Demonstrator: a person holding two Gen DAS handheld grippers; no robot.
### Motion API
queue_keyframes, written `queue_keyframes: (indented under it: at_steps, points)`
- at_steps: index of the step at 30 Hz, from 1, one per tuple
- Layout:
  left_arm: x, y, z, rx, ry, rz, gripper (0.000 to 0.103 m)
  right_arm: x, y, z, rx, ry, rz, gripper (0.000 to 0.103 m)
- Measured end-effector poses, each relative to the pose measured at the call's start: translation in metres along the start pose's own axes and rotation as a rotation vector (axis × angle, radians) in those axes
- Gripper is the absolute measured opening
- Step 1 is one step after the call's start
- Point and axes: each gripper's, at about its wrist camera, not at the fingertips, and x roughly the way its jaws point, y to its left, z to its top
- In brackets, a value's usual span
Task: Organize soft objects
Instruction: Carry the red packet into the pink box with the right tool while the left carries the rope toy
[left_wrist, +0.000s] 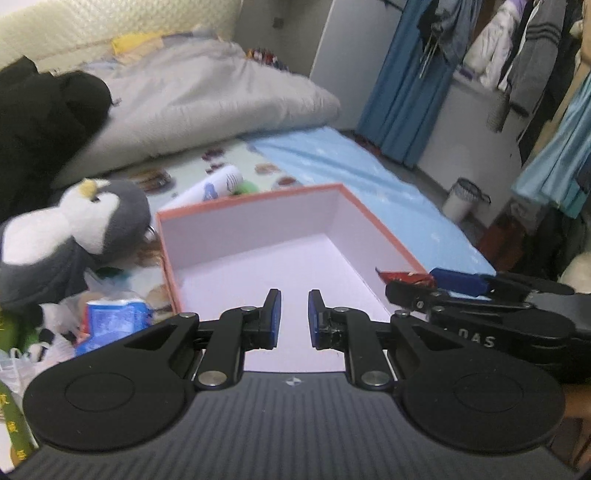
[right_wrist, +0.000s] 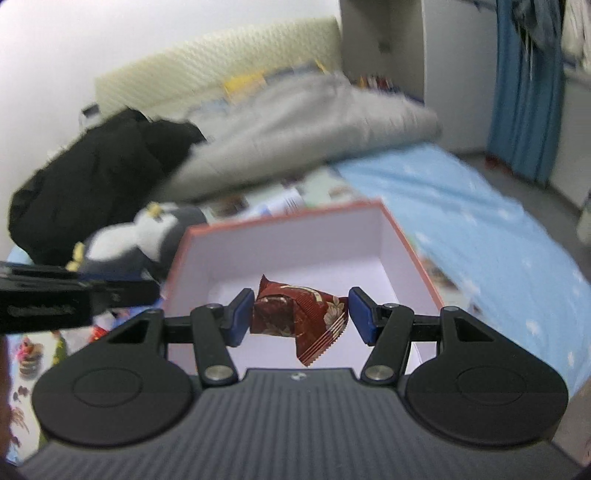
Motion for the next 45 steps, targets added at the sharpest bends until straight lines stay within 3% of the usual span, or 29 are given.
queue_keyframes:
  at_steps: [9, 13, 19, 22, 23, 26, 29, 34, 37, 42, 45]
  points:
    - [0.02, 0.014, -0.015, -0.018, 0.065, 0.013, 0.02, 0.023, -0.008, -0.028, 0.024, 0.077, 0.02, 0.059]
    - [0.021, 0.034, -0.026, -0.053, 0.087, 0.029, 0.042, 0.029, -0.01, -0.036, 0.036, 0.094, 0.033, 0.059]
    - [0.027, 0.08, -0.053, -0.16, 0.127, 0.09, 0.045, 0.031, -0.01, -0.044, 0.039, 0.104, 0.042, 0.059]
    - [0.029, 0.103, -0.069, -0.229, 0.101, 0.086, 0.067, 0.032, -0.008, -0.047, 0.038, 0.105, 0.044, 0.059]
    - [0.028, 0.108, -0.073, -0.251, 0.093, 0.082, 0.068, 0.033, -0.008, -0.048, 0.036, 0.106, 0.044, 0.059]
    - [0.022, 0.11, -0.079, -0.277, 0.064, 0.077, 0.068, 0.031, -0.005, -0.051, 0.028, 0.104, 0.045, 0.059]
    - [0.014, 0.106, -0.082, -0.25, 0.03, 0.134, 0.067, 0.031, -0.005, -0.053, 0.014, 0.099, 0.038, 0.059]
    - [0.005, 0.118, -0.091, -0.28, 0.009, 0.128, 0.063, 0.035, -0.003, -0.056, 0.012, 0.104, 0.048, 0.059]
    - [0.014, 0.128, -0.104, -0.314, 0.055, 0.158, 0.052, 0.036, -0.002, -0.057, 0.018, 0.104, 0.054, 0.059]
    - [0.039, 0.139, -0.125, -0.328, 0.13, 0.193, 0.049, 0.034, -0.002, -0.058, 0.004, 0.098, 0.055, 0.059]
    - [0.052, 0.14, -0.135, -0.326, 0.162, 0.195, 0.042, 0.034, -0.002, -0.06, 0.002, 0.101, 0.055, 0.059]
